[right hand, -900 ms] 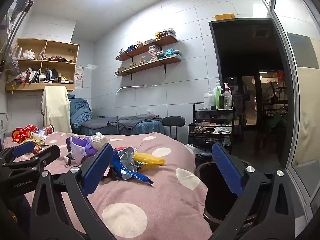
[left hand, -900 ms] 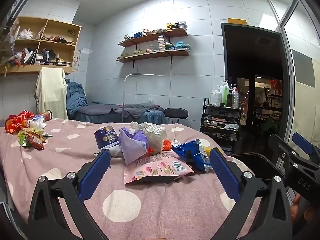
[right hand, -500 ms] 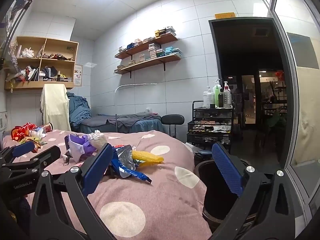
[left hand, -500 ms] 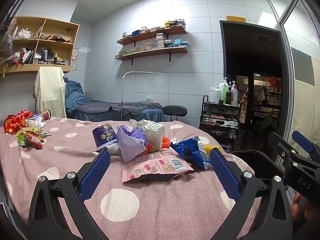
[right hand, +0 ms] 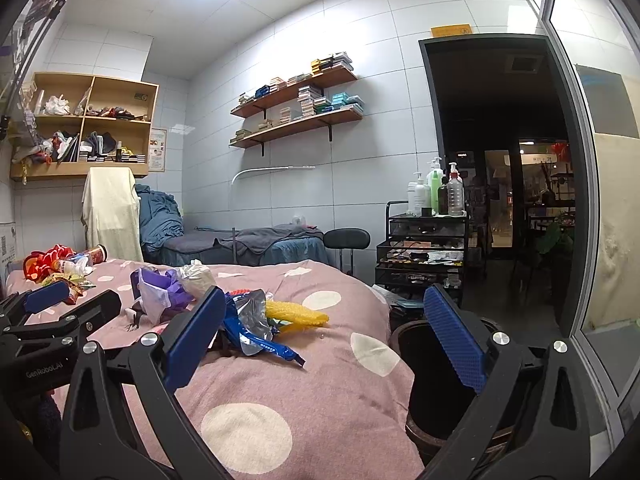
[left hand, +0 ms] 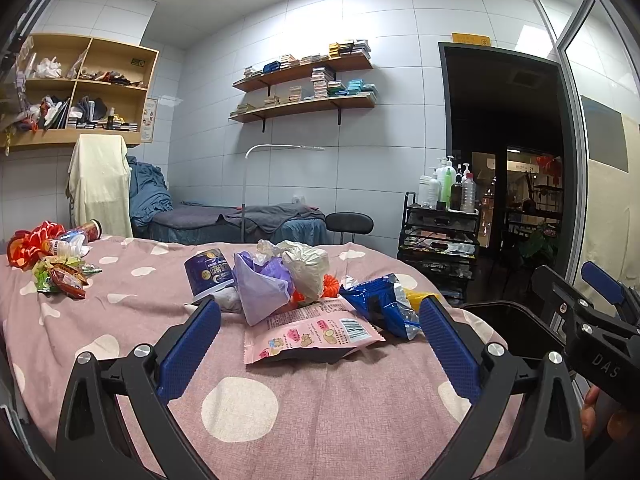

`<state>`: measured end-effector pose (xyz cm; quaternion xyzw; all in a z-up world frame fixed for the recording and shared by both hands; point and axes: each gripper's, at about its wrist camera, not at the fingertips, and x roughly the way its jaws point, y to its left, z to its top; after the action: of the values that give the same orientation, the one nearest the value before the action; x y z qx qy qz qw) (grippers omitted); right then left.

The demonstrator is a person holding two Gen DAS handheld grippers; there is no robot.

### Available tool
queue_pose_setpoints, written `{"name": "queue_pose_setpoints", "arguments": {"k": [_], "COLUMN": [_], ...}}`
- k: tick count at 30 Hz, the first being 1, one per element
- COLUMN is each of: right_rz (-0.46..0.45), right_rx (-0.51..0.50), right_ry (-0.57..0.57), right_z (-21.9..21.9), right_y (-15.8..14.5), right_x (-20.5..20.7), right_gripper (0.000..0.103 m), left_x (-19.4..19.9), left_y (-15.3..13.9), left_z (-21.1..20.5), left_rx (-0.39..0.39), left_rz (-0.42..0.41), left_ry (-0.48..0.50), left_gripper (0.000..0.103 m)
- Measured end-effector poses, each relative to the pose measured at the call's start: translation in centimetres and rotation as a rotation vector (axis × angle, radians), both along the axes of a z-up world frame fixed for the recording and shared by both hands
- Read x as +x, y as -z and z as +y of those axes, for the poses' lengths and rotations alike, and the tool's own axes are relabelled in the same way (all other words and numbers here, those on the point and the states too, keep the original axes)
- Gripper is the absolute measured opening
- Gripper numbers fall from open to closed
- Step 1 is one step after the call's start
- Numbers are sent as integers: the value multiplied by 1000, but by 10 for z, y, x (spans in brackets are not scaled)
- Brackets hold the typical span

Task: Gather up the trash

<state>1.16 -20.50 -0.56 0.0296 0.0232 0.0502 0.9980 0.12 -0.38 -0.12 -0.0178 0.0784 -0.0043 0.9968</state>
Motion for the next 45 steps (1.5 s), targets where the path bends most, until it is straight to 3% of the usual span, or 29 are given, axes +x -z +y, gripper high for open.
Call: {"name": "queue_pose_setpoints", "arguments": {"k": [45], "right_rz": [9], "right_rx": [-7], "right_ry": [-13], "right_z": [4], "right_y": [2], "right_x": [1], "right_gripper": [98], "left_x": [0], "left_y": [4], "left_z": [-1], "left_rx": [-2], "left_rz": [11], "left_ry": [4], "left_gripper": [98]}}
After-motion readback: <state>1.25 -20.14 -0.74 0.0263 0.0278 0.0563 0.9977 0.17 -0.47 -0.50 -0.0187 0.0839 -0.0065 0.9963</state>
